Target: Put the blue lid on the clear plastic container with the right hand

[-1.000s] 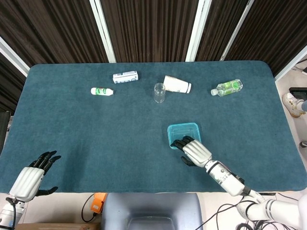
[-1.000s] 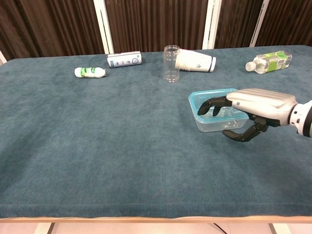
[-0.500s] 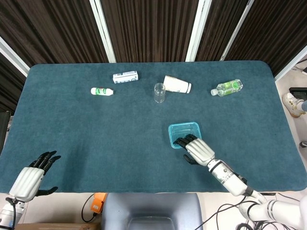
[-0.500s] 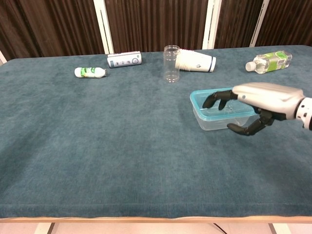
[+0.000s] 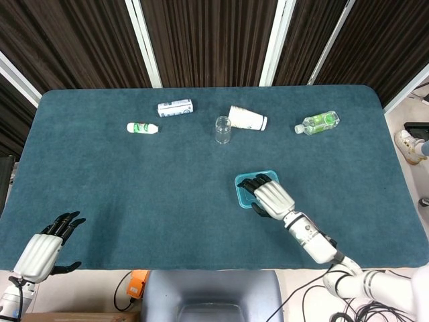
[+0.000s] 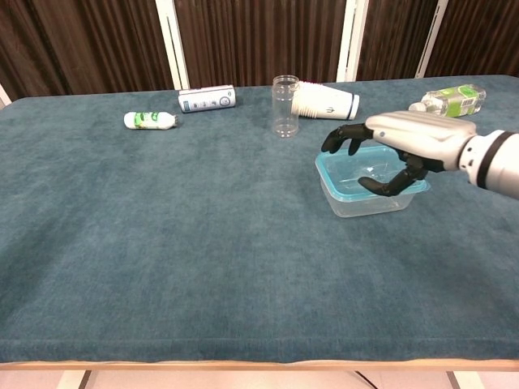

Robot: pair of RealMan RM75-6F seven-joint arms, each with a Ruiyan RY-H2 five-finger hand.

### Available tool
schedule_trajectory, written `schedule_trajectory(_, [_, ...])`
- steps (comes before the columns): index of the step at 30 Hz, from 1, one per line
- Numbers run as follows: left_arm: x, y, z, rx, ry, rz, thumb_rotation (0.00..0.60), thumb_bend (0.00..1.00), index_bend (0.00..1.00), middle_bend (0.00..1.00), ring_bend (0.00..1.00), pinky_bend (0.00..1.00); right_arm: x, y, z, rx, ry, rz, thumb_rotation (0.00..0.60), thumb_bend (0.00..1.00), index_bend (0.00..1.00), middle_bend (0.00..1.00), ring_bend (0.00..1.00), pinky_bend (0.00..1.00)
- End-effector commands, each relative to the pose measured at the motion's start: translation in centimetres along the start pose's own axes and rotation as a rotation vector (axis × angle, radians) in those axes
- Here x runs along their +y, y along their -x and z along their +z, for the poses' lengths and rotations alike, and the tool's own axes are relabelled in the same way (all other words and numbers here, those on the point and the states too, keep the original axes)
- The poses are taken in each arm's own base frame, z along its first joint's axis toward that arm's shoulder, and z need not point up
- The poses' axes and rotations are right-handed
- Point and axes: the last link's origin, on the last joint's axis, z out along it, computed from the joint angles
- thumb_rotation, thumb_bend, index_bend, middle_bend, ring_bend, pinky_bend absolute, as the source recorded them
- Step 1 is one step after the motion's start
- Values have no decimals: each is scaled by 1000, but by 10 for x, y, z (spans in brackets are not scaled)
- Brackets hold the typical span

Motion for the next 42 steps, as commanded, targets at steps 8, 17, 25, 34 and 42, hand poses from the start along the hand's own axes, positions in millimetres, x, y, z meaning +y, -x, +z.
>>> schedule_trajectory(8, [-1, -1, 0, 1, -1, -4, 600, 478, 173, 76, 80, 299, -3, 6, 18, -21, 23, 3, 600, 600, 320, 324, 297, 280])
schedule_trajectory(17, [-1, -1, 0, -1, 0, -2, 600, 478, 172, 76, 86, 299, 2, 10, 21, -29, 40, 0, 600, 600, 319, 324, 297, 279])
schedule_trajectory(25, [-1, -1, 0, -2, -1, -5, 600, 478, 172, 76, 94, 300, 9, 17, 19, -55, 55, 18, 600, 600, 319, 324, 297, 279])
schedule_trajectory(34, [-1, -1, 1, -5, -1, -6, 600, 479, 172, 76, 94, 300, 15, 25, 13, -93, 56, 50, 600, 600, 319, 324, 297, 279])
schedule_trajectory(42, [-1, 0, 1, -13, -1, -6, 600, 478, 172, 76, 94, 300, 23, 25, 2, -97, 55, 48, 600, 600, 319, 324, 297, 279])
